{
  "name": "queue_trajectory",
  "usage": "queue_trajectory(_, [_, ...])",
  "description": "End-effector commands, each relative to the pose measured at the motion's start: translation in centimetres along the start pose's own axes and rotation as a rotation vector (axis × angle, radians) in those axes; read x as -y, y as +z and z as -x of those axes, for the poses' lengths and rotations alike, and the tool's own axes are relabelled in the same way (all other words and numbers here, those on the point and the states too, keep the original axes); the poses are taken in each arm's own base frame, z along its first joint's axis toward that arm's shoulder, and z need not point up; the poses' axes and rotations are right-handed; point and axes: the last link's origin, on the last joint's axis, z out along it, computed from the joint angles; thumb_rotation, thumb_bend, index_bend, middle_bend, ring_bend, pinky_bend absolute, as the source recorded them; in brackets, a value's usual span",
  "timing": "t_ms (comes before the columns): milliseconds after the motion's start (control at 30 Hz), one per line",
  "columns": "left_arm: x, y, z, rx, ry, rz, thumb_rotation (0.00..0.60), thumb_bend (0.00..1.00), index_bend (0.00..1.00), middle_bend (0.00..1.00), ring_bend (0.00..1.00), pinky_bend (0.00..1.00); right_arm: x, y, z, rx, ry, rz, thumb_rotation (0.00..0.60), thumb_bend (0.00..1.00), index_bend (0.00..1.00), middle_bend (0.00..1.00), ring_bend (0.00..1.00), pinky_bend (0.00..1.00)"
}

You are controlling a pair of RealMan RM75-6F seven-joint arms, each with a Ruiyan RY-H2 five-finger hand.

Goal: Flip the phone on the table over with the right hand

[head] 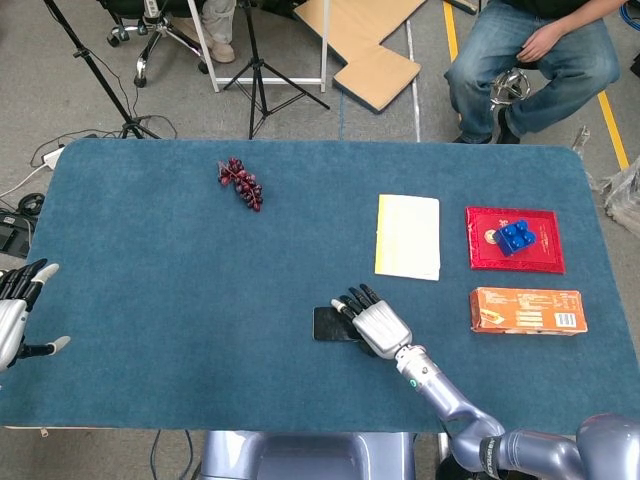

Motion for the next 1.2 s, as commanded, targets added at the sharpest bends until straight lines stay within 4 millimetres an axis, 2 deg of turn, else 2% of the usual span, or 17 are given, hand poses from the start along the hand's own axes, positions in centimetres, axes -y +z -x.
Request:
queue_trajectory(33, [0.0,0.0,0.0,0.001,0.0,-0.001,0.6,0.0,0.0,0.0,0.0,0.0,0.0,0.2,0.0,0.002,0.0,0.003,0.6,0.19,0.11,0.11,0.0,0.0])
queue_trajectory(567, [0.0,0.2,0.2,0.006,0.008,-0.002,0.6,0.0,0.0,0.0,0.0,0.0,0.4,1.5,0.6,0.035,-0.043,0.001,0.6,0.19,0.12,0.13,0.0,0.04])
queue_trajectory(667, [0.0,0.2,0.2,0.006,0.009,-0.003,0.6,0.0,0.0,0.0,0.0,0.0,0.5,1.7,0.5,0.026,-0.033,0.005,0.6,0.21,0.16,0.16,0.02,0.09])
queue_trajectory(767, [0.0,0.2,0.3,0.009,0.01,-0.004,0.6,0.0,0.0,0.0,0.0,0.0,0.5,1.8,0.5,0.017,-0.033,0.006,0.6,0.23,0.21,0.18,0.07,0.18])
queue_trajectory(867, [0.0,0.3,0.3,0.01,0.012,-0.004,0.6,0.0,0.0,0.0,0.0,0.0,0.6,1.7,0.4,-0.004,-0.033,0.0,0.6,0.3,0.27,0.23,0.13,0.28])
queue_trajectory(1000, [0.0,0.3,0.4,0.011,0.015,-0.004,0.6,0.0,0.0,0.0,0.0,0.0,0.6,1.5,0.3,-0.036,-0.01,-0.019,0.6,0.46,0.34,0.31,0.21,0.36])
queue_trajectory(1100, [0.0,0.3,0.4,0.011,0.016,-0.003,0.6,0.0,0.0,0.0,0.0,0.0,0.7,1.4,0.3,-0.045,0.035,-0.031,0.6,0.55,0.36,0.34,0.24,0.38])
queue_trajectory(1200, [0.0,0.3,0.4,0.012,0.017,-0.002,0.6,0.0,0.0,0.0,0.0,0.0,0.8,1.0,0.3,-0.039,0.092,-0.042,0.6,0.58,0.37,0.36,0.25,0.38])
